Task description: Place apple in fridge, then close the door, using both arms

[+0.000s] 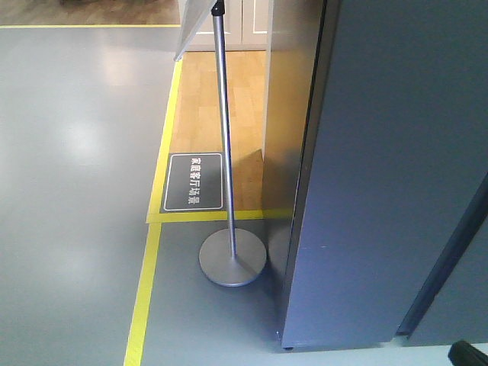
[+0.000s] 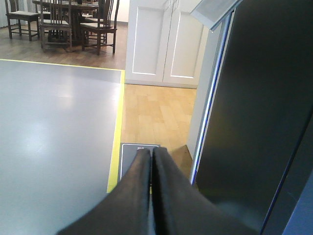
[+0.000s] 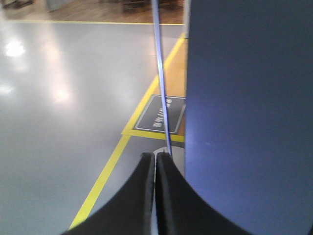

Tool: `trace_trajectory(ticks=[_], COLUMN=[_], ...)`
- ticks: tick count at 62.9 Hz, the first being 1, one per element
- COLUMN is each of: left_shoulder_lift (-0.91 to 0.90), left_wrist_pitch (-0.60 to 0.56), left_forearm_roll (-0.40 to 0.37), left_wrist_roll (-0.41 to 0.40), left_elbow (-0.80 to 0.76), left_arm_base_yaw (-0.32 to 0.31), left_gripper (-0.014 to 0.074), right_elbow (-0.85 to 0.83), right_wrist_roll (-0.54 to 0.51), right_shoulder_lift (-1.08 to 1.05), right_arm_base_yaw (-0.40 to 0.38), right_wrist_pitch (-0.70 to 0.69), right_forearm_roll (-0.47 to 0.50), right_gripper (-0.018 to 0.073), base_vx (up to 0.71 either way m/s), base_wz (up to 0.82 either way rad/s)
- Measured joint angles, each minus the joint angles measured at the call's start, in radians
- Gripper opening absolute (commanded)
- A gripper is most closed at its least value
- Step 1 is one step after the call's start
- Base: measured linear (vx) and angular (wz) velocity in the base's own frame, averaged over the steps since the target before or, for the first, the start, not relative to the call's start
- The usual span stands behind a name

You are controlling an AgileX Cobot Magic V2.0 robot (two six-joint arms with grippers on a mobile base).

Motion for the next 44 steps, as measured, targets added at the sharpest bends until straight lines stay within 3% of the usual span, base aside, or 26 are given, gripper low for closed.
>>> trace_trajectory(ticks=[10,15,21,27,44], left_shoulder_lift=[0.0,0.0,0.0,0.0,0.0], left_wrist_pitch=[0.0,0.0,0.0,0.0,0.0], left_forearm_roll=[0.0,0.0,0.0,0.0,0.0], left_wrist_roll=[0.0,0.0,0.0,0.0,0.0], left_elbow=[0.0,0.0,0.0,0.0,0.0], left_arm_base_yaw=[0.0,0.0,0.0,0.0,0.0], left_gripper=[-0.0006,-0.0006,-0.0006,-0.0006,-0.0006], right_elbow=[0.015,0.015,0.015,0.015,0.015], right_wrist_roll=[0.314,0.421,0.509,0.547,0.56], right_shoulder_lift=[-0.003,-0.003,-0.003,-0.003,-0.003], right_arm_base_yaw=[0.0,0.0,0.0,0.0,-0.004], right_wrist_pitch=[-0.112,-0.171,-0.233,-0.262,-0.35], right_forearm_roll=[-0.259,-0.422,-0.546,-0.594,-0.608], right_gripper=[-0.0003,-0.0003,-0.0003,-0.0003,-0.0003], base_vx=[0.0,0.0,0.0,0.0,0.0], base_wz=[0.0,0.0,0.0,0.0,0.0])
